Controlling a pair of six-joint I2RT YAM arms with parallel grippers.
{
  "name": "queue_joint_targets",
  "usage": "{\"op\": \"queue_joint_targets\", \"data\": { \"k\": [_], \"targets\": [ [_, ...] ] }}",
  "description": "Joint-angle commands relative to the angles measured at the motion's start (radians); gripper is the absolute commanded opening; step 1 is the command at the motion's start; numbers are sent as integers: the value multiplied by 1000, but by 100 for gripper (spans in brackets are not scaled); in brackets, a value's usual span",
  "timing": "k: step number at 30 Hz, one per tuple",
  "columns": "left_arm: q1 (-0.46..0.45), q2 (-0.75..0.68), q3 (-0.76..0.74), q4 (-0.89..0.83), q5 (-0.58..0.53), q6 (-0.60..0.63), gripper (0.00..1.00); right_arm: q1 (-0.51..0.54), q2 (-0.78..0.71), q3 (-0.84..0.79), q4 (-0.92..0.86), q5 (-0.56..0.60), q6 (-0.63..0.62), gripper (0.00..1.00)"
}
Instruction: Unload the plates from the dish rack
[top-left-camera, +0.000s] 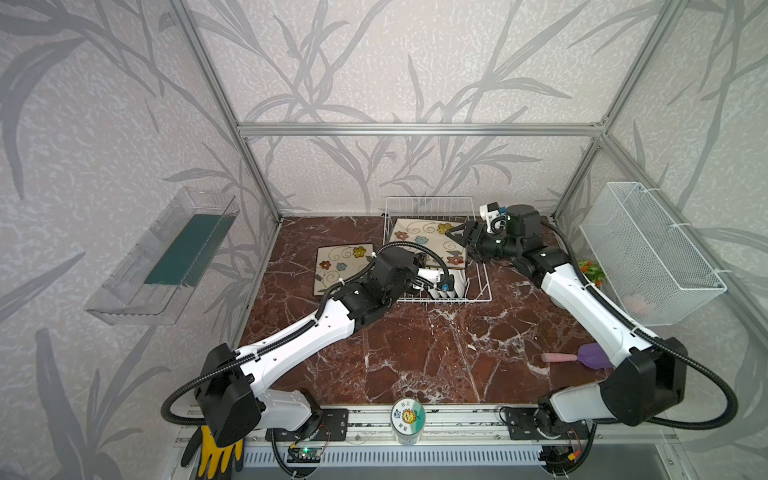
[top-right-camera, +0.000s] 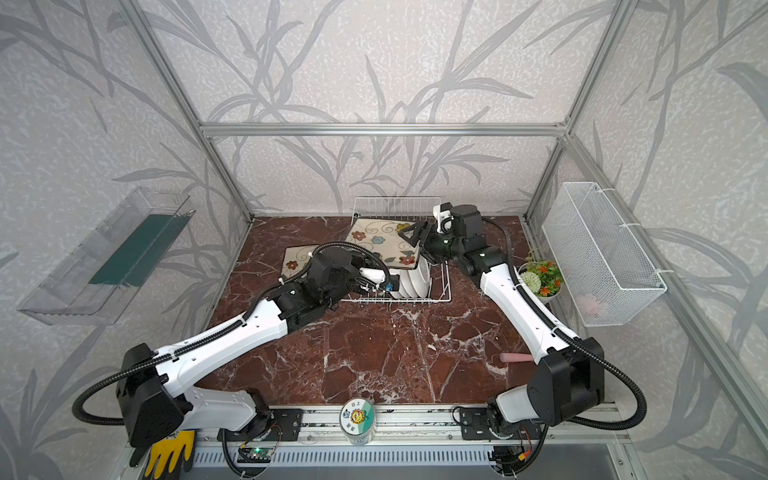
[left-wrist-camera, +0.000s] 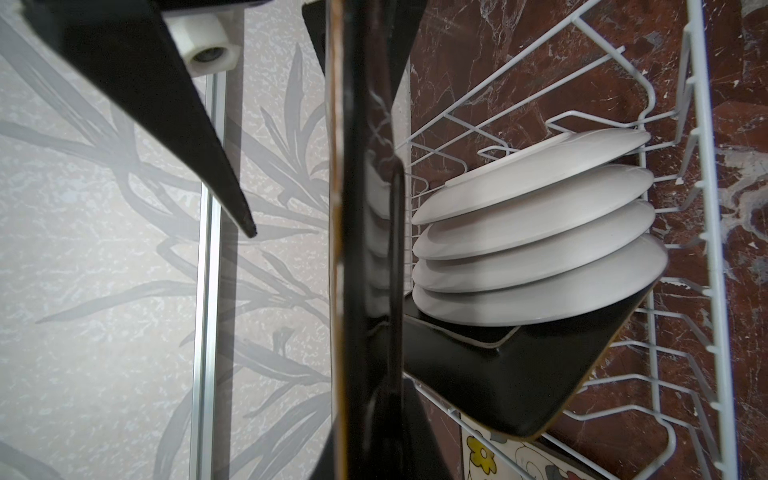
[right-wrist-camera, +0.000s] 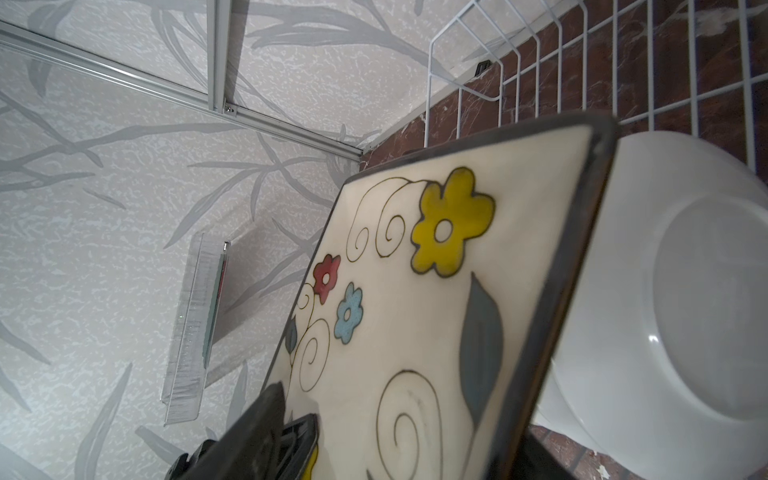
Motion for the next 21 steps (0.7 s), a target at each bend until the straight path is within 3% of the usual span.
{"op": "queue_joint_targets", "data": {
  "k": [1, 11, 17, 21],
  "targets": [
    [-5, -72, 5, 286, 1, 60, 0, 3, 0, 3, 31, -10, 9, 68],
    [-5, -87, 9, 274, 24, 39, 0, 2, 17, 1, 53, -29, 24, 57],
    [-6, -103, 4, 277, 45, 17, 0, 4, 32, 11, 46, -27, 19, 56],
    [-8, -104, -5, 274, 44, 13, 0, 3, 37, 11, 51, -31, 23, 49]
  ]
}}
